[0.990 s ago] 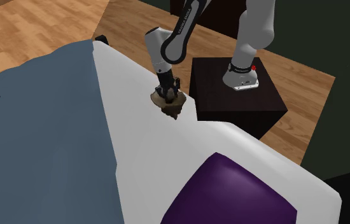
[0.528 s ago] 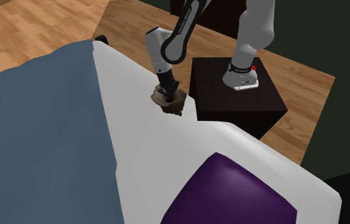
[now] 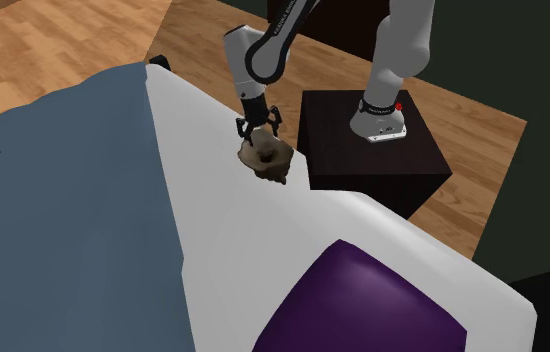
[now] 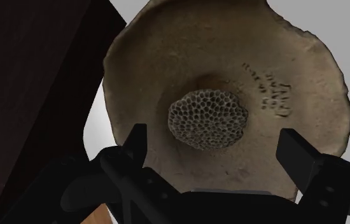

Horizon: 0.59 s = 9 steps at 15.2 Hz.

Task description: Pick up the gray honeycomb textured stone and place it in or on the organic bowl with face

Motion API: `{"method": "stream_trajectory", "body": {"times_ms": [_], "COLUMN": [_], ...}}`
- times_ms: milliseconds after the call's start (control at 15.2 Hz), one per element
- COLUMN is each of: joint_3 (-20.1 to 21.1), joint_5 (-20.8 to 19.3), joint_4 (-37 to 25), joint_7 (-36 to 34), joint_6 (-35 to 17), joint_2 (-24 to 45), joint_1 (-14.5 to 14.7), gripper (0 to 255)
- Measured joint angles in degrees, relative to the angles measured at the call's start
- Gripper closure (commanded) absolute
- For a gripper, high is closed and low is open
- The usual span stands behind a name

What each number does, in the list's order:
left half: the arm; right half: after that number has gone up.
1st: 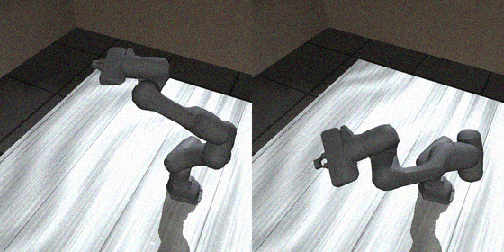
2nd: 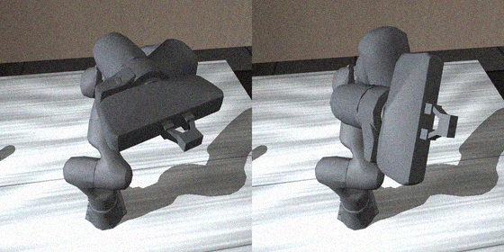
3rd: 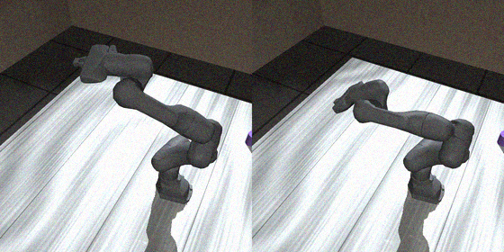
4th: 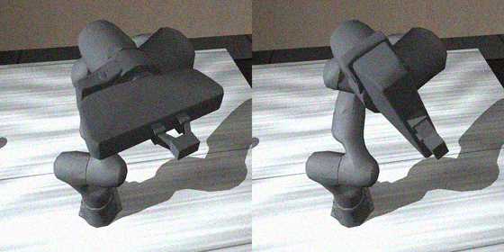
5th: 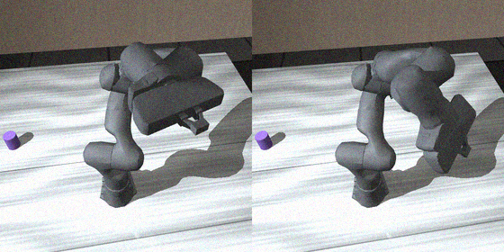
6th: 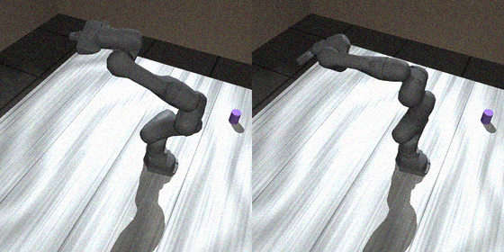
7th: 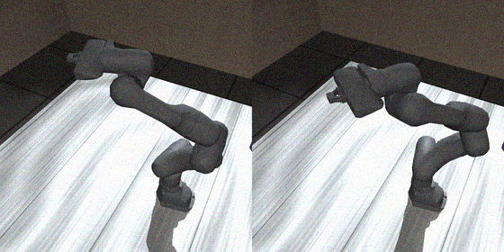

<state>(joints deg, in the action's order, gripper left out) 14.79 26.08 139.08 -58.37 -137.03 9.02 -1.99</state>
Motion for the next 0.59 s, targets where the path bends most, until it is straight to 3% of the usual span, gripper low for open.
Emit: {"method": "stream_trajectory", "body": {"times_ms": [594], "joint_3": [0.58], "joint_5": [1.39], "joint_4": [0.83], "joint_7": [0.32], "joint_6": [-5.14], "joint_2": [4.13], "joint_1": [0.74], "gripper": [0]}}
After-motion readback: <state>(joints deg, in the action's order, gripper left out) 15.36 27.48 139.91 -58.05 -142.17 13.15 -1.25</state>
